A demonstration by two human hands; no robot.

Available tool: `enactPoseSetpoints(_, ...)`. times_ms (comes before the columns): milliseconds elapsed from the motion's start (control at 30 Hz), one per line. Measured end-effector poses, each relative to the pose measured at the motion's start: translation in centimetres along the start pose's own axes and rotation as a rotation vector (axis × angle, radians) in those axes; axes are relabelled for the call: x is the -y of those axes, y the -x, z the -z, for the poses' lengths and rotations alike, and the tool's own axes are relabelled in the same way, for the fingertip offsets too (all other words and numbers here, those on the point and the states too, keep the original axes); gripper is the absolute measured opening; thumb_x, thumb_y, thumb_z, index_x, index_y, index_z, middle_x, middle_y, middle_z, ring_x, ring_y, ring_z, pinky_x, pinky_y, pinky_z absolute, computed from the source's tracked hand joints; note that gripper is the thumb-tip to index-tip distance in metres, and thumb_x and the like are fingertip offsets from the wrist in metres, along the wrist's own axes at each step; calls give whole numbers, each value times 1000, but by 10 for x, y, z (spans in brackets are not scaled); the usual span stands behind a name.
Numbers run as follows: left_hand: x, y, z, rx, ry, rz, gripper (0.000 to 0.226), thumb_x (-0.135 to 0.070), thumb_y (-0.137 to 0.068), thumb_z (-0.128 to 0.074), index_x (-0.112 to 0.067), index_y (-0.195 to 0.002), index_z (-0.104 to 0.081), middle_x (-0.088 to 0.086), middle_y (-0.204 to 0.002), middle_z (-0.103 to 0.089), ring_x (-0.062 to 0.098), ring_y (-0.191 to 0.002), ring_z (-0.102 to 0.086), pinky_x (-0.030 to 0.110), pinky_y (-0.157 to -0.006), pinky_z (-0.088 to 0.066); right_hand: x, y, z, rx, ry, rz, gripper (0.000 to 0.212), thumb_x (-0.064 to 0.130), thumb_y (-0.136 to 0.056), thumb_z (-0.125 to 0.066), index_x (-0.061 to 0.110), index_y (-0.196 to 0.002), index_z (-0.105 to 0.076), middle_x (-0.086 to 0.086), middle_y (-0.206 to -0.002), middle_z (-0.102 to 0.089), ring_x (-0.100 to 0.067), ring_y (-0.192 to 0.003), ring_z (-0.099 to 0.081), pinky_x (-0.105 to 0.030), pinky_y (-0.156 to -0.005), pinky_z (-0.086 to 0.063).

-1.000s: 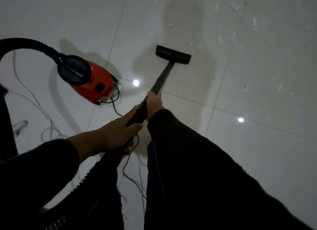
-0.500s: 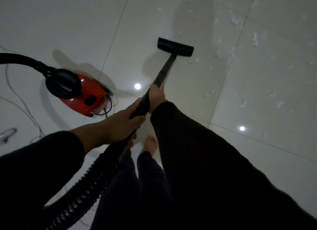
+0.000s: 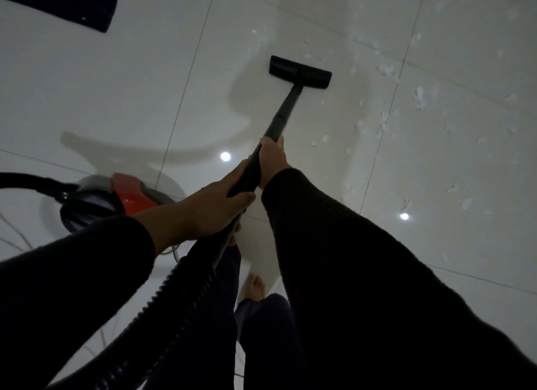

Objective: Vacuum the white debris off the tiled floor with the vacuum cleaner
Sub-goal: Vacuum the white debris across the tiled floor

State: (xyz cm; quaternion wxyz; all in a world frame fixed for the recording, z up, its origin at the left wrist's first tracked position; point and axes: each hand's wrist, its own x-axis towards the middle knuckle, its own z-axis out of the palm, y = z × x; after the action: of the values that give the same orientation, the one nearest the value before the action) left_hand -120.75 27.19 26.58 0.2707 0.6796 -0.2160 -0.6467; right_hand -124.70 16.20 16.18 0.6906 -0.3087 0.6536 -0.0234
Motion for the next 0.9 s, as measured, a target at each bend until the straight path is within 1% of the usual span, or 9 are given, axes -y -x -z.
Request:
enactPoseSetpoints(167, -29, -26, 37, 14, -74, -3, 61, -23, -99, -40, -44, -145, -5, 3, -71, -56, 8, -51, -56, 17, -47, -48, 41, -19, -15, -16, -62, -14, 65, 18, -96, -40, 39, -153, -18, -11, -111, -50, -20, -71, -54, -33, -57, -48)
enactPoseSetpoints(367, -61, -67, 53, 43, -3, 9, 61, -22, -99, -39, -47, -144, -6, 6, -76, -54, 9, -51, -58, 17, -45, -50, 89, -51, -13, -40, -25, -29, 58, 19, -100, -38, 34, -153, -22, -10, -111, -48, -20, -73, -52, -32, -55, -47)
enactPoseSetpoints(467, -81, -90, 57, 43, 35, 10, 61, -22, -100, -39, -48, -144, -6, 9, -79, -54, 14, -55, -58, 20, -46, -53, 116, -72, -10, -68, 28, -16, 56, 18, -99, -38, 30, -152, -26, -8, -105, -48, -22, -78, -52, -39, -70, -53)
enactPoseSetpoints(500, -88, -98, 60, 41, 30, 6, 61, -22, -99, -39, -48, -144, -6, 9, -79, -54, 15, -55, -59, 21, -47, -54, 126, -78, -10, -69, 42, -10, 56, 17, -98, -39, 28, -152, -26, -8, -101, -48, -21, -76, -51, -37, -68, -52)
enactPoseSetpoints(533, -95, -105, 62, 39, 21, 7, 61, -23, -99, -39, -48, -143, -5, 9, -79, -55, 14, -53, -59, 21, -47, -54, 135, -83, -9, -64, 49, -7, 56, 17, -98, -39, 27, -152, -27, -7, -100, -48, -19, -73, -51, -33, -61, -50)
enactPoseSetpoints(600, -110, -119, 69, 26, 8, 18, 62, -24, -100, -39, -47, -144, -3, 9, -78, -57, 11, -49, -59, 19, -46, -53, 156, -91, -7, -41, 51, -9, 56, 17, -99, -39, 28, -153, -25, -8, -103, -48, -17, -69, -50, -28, -52, -44)
enactPoseSetpoints(733, -149, -146, 76, 13, 22, 32, 60, -25, -100, -38, -45, -145, -4, 9, -74, -57, 6, -40, -59, 15, -43, -49, 198, -111, -2, -22, 27, -12, 59, 19, -99, -39, 32, -154, -22, -9, -105, -49, -17, -67, -51, -28, -50, -45)
enactPoseSetpoints(833, -179, -167, 80, -2, 30, 35, 60, -24, -100, -38, -46, -144, -5, 9, -72, -57, 5, -39, -58, 12, -41, -47, 230, -128, 3, -23, 14, -8, 60, 18, -96, -40, 34, -152, -24, -8, -97, -49, -19, -64, -52, -31, -53, -48)
enactPoseSetpoints(900, -195, -182, 84, -8, 34, 40, 62, -24, -99, -39, -46, -144, -3, 9, -72, -57, 5, -39, -58, 13, -42, -47, 248, -140, 6, -22, 9, -3, 60, 18, -96, -39, 34, -152, -24, -8, -97, -49, -19, -64, -52, -32, -54, -49)
